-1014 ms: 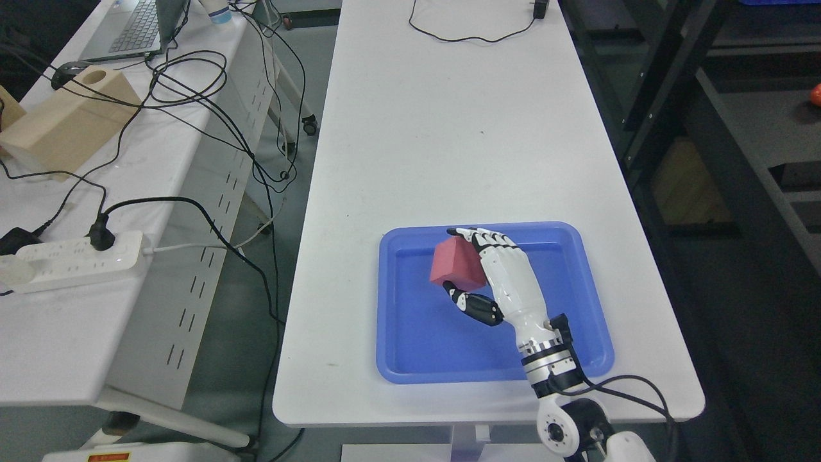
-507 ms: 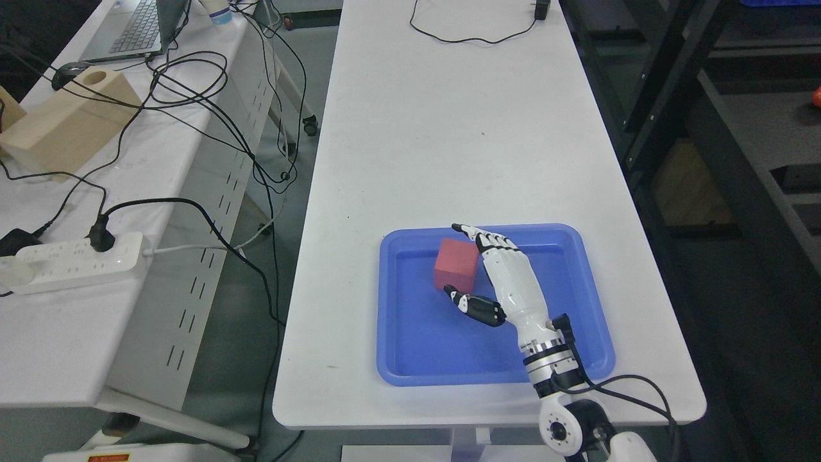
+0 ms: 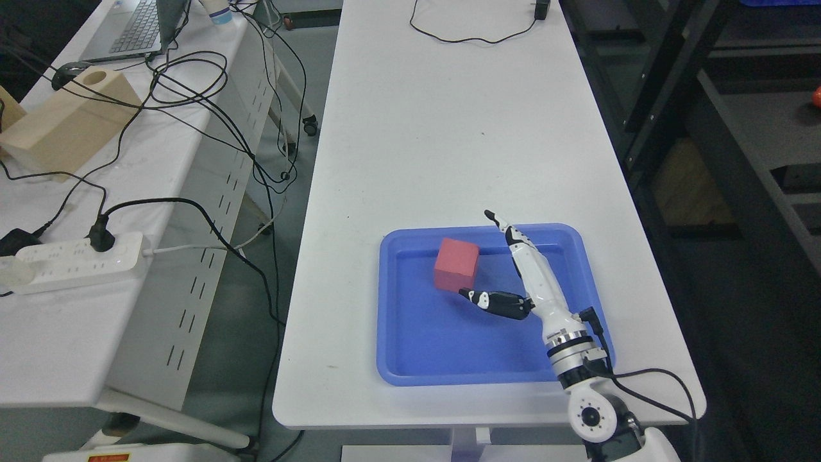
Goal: Pick pink block from left shelf to tray
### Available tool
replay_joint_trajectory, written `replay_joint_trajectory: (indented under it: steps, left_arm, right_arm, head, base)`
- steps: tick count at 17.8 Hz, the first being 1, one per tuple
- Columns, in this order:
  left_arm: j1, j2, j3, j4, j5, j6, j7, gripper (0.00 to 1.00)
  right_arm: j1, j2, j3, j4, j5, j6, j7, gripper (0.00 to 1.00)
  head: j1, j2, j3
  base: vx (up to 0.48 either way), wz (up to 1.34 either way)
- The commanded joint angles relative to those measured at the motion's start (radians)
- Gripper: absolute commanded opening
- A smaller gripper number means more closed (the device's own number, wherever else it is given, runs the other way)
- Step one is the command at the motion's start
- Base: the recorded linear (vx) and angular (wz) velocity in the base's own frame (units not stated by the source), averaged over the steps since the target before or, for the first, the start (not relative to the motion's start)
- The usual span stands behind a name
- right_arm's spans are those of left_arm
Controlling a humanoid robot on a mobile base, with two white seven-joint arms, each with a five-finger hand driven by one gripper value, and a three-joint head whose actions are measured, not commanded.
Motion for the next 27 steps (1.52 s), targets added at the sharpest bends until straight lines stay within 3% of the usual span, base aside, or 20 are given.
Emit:
replay_joint_trajectory:
  steps: [1,9,21,27]
  left_arm:
    - [-0.029,0.017,0.0,-0.017,0.0,0.0,0.001,1.0]
    - [-0.029,0.017,0.0,-0.017,0.0,0.0,0.001,1.0]
    - [-0.031,0.017,0.0,-0.017,0.0,0.0,0.001,1.0]
    - [-0.029,0.017,0.0,-0.017,0.0,0.0,0.001,1.0]
  right_arm:
    - [0.006,-0.018,-0.144,-0.004,-0.454,-0.03,0.017,0.99]
    - [0.011,-0.018,-0.178,-0.005,-0.526,-0.033,0.015,0.99]
    - [0.011,-0.037,-0.202,-0.004,-0.515,0.101,0.028,1.0]
    - [0.015,-0.049,-0.176,-0.002,-0.512,0.118,0.083,1.0]
  head:
    - [0.0,0.0,0.0]
    - [0.0,0.0,0.0]
    - [0.0,0.0,0.0]
    - [0.0,0.0,0.0]
  base:
    - [0.0,0.0]
    - [-0.023,0.0]
    - [-0.147,-0.11]
    - [-0.185,-0.3]
